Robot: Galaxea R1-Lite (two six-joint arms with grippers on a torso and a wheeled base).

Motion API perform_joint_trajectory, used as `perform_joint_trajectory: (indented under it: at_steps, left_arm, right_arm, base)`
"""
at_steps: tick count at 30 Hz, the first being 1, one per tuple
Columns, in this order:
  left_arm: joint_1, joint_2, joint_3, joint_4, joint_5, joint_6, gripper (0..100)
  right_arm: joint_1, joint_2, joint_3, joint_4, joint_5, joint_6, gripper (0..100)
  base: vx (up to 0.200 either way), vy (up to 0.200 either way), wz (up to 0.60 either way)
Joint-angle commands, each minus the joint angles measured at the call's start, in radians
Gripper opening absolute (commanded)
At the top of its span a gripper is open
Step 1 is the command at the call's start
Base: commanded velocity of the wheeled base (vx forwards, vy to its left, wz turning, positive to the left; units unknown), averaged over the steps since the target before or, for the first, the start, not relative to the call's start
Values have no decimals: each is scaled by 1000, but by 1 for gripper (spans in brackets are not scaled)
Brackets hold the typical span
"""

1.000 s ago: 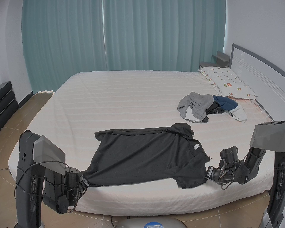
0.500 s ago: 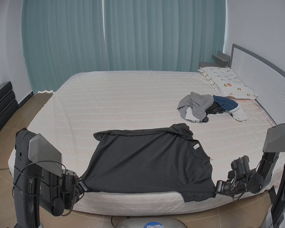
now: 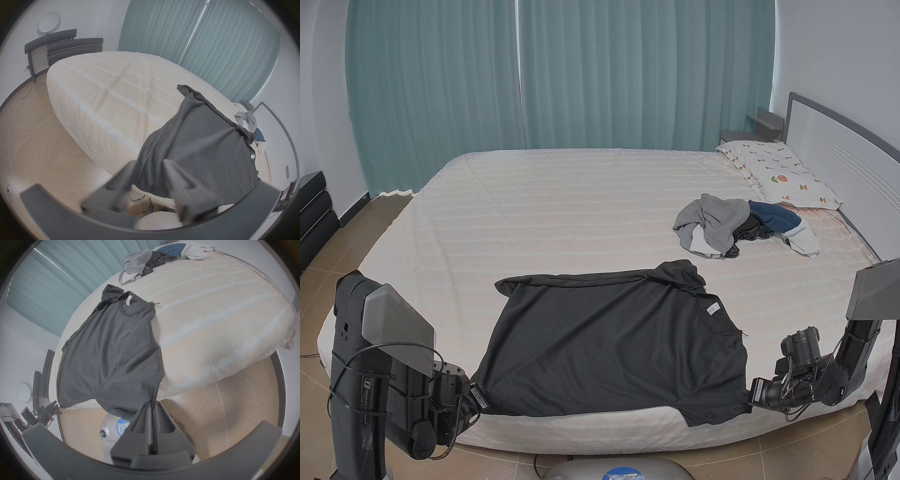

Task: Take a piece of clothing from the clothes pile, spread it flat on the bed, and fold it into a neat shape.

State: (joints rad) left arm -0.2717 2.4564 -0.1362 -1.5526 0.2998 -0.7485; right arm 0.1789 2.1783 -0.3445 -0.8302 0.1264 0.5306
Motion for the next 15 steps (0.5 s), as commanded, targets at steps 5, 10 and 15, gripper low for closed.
perform_joint_trajectory:
  at_steps: [5,10,15]
  left_arm:
    - [-7,-8,7,-18,-4,-2,100]
    - [-4,-34,6,-18,-2,-5,100]
    - [5,-80,-5,-18,-4,-9,100]
  right_arm:
    - [-3,15,-4,-4,1,3,100]
    - [-3,5,-1,-6,2,5,100]
    - [-15,-15,-7,-27,4,35,100]
  base:
    - [0,0,0]
    - [0,0,0]
    - [0,0,0]
